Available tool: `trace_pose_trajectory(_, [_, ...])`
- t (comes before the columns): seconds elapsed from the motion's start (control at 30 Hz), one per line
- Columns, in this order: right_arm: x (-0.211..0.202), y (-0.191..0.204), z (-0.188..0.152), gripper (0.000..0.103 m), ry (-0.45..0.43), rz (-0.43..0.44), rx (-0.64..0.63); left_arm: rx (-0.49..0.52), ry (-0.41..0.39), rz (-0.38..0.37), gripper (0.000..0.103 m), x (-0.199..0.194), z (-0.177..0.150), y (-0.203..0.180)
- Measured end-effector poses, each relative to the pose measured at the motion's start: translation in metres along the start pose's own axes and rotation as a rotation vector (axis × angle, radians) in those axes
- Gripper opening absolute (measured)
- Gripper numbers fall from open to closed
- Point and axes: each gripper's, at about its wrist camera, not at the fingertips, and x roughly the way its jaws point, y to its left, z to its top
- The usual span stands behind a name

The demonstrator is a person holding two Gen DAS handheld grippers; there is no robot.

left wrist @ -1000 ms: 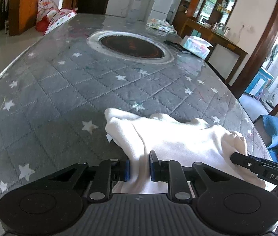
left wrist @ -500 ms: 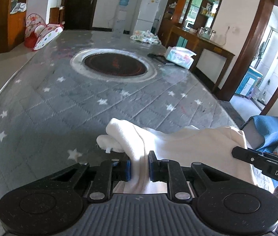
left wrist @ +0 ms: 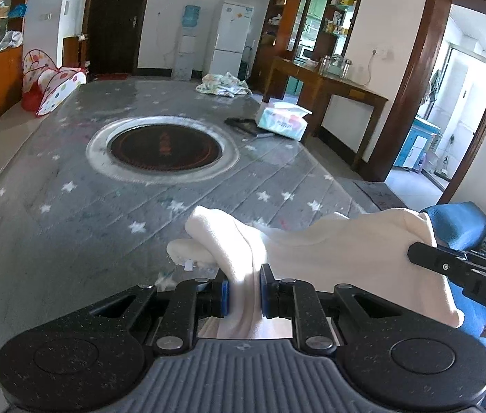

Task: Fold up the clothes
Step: 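Hold the folded sweatshirt with both grippers and lift it slightly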

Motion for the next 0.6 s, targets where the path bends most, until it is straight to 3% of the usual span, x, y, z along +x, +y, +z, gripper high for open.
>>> trace_pose_trajectory(0.6, [-0.001,-0.023,0.023,0.015,-0.053,-0.064,-0.016,0.055,-0.014,0.005,0.019,0.021,0.031,-0.029])
